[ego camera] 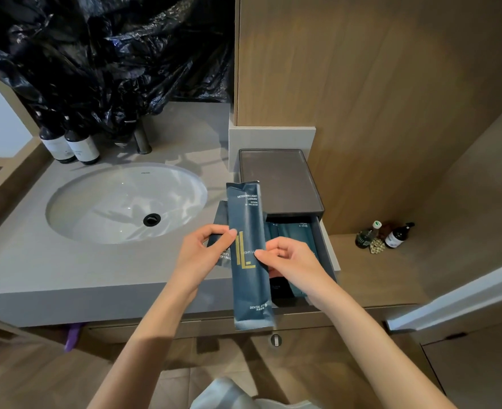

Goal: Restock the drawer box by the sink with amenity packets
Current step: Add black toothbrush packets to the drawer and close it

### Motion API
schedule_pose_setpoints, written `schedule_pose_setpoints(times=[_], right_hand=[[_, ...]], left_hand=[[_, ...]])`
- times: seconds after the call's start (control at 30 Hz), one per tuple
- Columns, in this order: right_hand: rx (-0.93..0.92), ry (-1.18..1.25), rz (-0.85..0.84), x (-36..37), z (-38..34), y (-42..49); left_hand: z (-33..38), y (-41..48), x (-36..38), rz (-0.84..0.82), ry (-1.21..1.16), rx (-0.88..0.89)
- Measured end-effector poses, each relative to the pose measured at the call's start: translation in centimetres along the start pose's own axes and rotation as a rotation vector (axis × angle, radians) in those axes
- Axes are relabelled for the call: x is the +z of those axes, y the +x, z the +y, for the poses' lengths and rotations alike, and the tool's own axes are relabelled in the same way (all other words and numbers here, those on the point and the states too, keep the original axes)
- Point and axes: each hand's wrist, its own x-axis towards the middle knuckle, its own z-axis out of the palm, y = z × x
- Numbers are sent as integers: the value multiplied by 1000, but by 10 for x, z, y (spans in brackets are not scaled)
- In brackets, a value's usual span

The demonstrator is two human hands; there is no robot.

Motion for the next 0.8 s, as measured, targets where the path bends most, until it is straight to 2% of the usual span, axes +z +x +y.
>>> schedule_pose_setpoints(times=[0.2, 0.3, 0.43, 0.63, 0.8], right_hand=[[73, 72, 60, -27, 1, -12], [141, 28, 127, -53, 8, -16], [259, -55, 134, -72, 27, -14], [318, -221, 205, -66, 45, 8], [315, -193, 287, -58, 51, 41]], left_hand=[[0, -2, 1, 30, 41, 68], [-1, -1, -7, 37, 42, 107], [-3, -1, -14, 74, 15, 113], [-3, -7, -17, 74, -8, 107], [-6, -13, -24, 79, -16, 80]])
